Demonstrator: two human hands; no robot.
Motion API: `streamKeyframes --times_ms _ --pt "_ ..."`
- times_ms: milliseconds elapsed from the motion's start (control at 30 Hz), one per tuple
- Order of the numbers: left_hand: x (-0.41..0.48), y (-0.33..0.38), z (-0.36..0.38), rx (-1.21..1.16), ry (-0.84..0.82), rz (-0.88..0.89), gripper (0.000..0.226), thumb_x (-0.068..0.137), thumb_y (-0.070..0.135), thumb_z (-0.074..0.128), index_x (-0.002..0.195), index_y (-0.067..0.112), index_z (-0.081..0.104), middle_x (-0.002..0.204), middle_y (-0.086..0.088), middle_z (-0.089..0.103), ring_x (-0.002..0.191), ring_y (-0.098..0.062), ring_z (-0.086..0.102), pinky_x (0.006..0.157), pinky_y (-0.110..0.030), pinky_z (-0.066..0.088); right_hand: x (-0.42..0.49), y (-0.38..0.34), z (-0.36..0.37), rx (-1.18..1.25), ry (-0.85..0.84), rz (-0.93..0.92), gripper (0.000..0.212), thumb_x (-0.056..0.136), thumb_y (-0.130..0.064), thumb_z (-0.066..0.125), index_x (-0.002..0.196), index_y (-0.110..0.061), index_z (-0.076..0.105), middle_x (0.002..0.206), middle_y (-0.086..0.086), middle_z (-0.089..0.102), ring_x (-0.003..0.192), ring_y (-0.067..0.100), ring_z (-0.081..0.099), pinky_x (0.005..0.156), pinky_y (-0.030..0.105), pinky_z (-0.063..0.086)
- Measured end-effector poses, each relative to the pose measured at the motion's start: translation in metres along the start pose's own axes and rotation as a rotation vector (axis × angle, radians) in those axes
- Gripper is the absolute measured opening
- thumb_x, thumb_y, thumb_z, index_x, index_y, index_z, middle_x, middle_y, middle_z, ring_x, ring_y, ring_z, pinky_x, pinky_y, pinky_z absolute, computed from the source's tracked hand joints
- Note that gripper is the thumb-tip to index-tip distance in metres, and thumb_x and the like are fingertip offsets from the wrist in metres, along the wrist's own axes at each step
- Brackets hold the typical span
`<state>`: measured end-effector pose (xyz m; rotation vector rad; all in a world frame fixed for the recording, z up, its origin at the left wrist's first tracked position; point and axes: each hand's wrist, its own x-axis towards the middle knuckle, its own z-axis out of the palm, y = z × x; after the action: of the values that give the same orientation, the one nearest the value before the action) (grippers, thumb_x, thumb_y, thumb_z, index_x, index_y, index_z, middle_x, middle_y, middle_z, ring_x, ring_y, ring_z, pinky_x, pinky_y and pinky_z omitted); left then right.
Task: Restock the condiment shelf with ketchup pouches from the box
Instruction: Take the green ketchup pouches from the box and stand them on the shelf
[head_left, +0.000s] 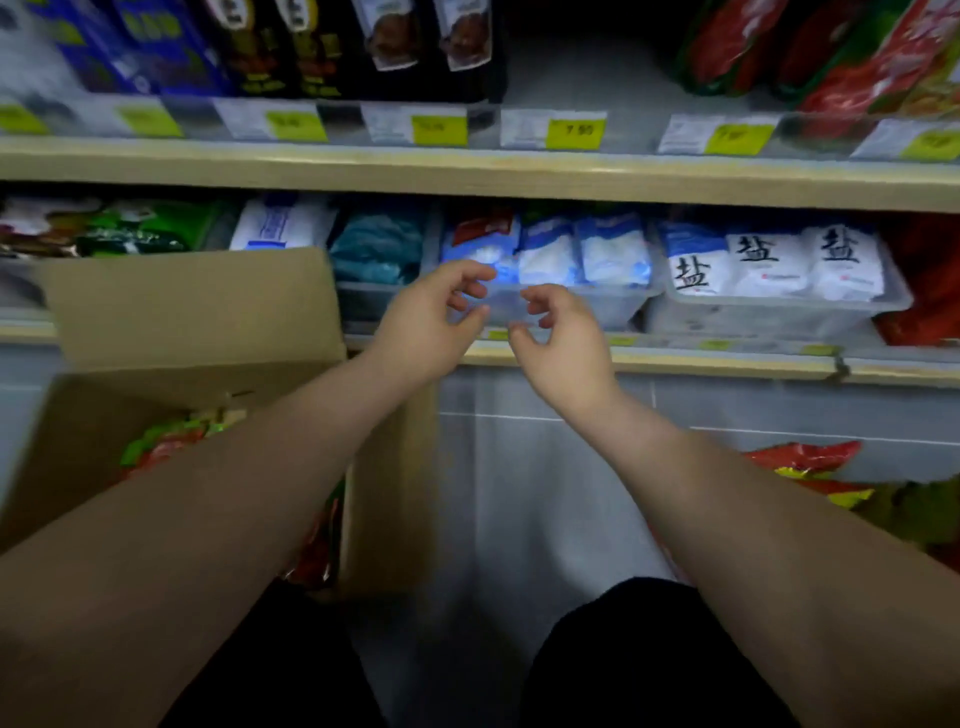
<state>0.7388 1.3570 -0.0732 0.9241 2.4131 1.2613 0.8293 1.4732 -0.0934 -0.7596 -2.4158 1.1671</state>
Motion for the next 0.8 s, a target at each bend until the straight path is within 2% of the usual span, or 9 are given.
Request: streamKeyframes --times_ms 100,233,433,533,633,800 --pt "-0.034 -0.045 -0.035 0.027 -0.001 -0.106 0.032 0.084 0.007 0.061 0.115 0.016 0.06 0.105 -0.007 0.064 0.088 -0.021 0.06 0.084 -0.029 0.047 -0.021 -0.022 0.041 -0.049 -0.115 -0.015 0.037 0.08 -0.018 0.065 0.114 -0.007 0.06 0.105 0.01 0.064 0.097 0.027 0.059 0.088 0.035 0.047" --pt "-0.077 -0.097 -0.078 0.066 -0.003 -0.219 0.032 0.084 0.008 0.061 0.115 0.017 0.061 0.098 -0.002 0.064 0.079 -0.011 0.058 0.081 -0.024 0.048 -0.05 -0.055 0.093 -0.07 -0.246 0.004 0.036 0.08 -0.017 0.065 0.114 -0.007 0.06 0.109 0.011 0.064 0.1 0.027 0.059 0.091 0.036 0.047" --pt "-0.124 -0.166 -0.123 0.19 -0.068 -0.372 0.036 0.087 0.021 0.062 0.122 0.024 0.056 0.106 0.007 0.061 0.085 -0.007 0.057 0.072 -0.019 0.044 -0.096 -0.085 0.168 -0.125 -0.431 0.081 0.043 0.083 -0.019 0.064 0.125 -0.016 0.053 0.123 0.005 0.058 0.109 0.02 0.056 0.085 0.027 0.045" --pt "-0.139 -0.202 -0.128 0.216 -0.16 -0.471 0.039 0.087 0.023 0.062 0.125 0.026 0.053 0.114 0.004 0.061 0.089 -0.007 0.055 0.074 -0.021 0.044 -0.116 -0.088 0.203 -0.154 -0.516 0.183 0.046 0.084 -0.022 0.063 0.128 -0.022 0.049 0.125 0.0 0.056 0.11 0.016 0.056 0.078 0.023 0.046" --pt "-0.147 -0.238 -0.121 0.225 -0.246 -0.546 0.041 0.087 0.023 0.062 0.126 0.024 0.052 0.12 0.0 0.06 0.098 -0.014 0.057 0.08 -0.023 0.045 -0.132 -0.082 0.237 -0.185 -0.6 0.287 0.047 0.085 -0.023 0.063 0.129 -0.02 0.048 0.125 0.002 0.057 0.111 0.019 0.056 0.086 0.029 0.05" --pt "-0.152 -0.285 -0.1 0.176 -0.306 -0.616 0.039 0.086 0.024 0.062 0.124 0.019 0.053 0.122 -0.006 0.061 0.106 -0.022 0.059 0.089 -0.03 0.05 -0.148 -0.059 0.279 -0.143 -0.741 0.592 0.04 0.085 -0.024 0.064 0.121 -0.011 0.051 0.116 0.009 0.063 0.105 0.024 0.06 0.087 0.034 0.052"
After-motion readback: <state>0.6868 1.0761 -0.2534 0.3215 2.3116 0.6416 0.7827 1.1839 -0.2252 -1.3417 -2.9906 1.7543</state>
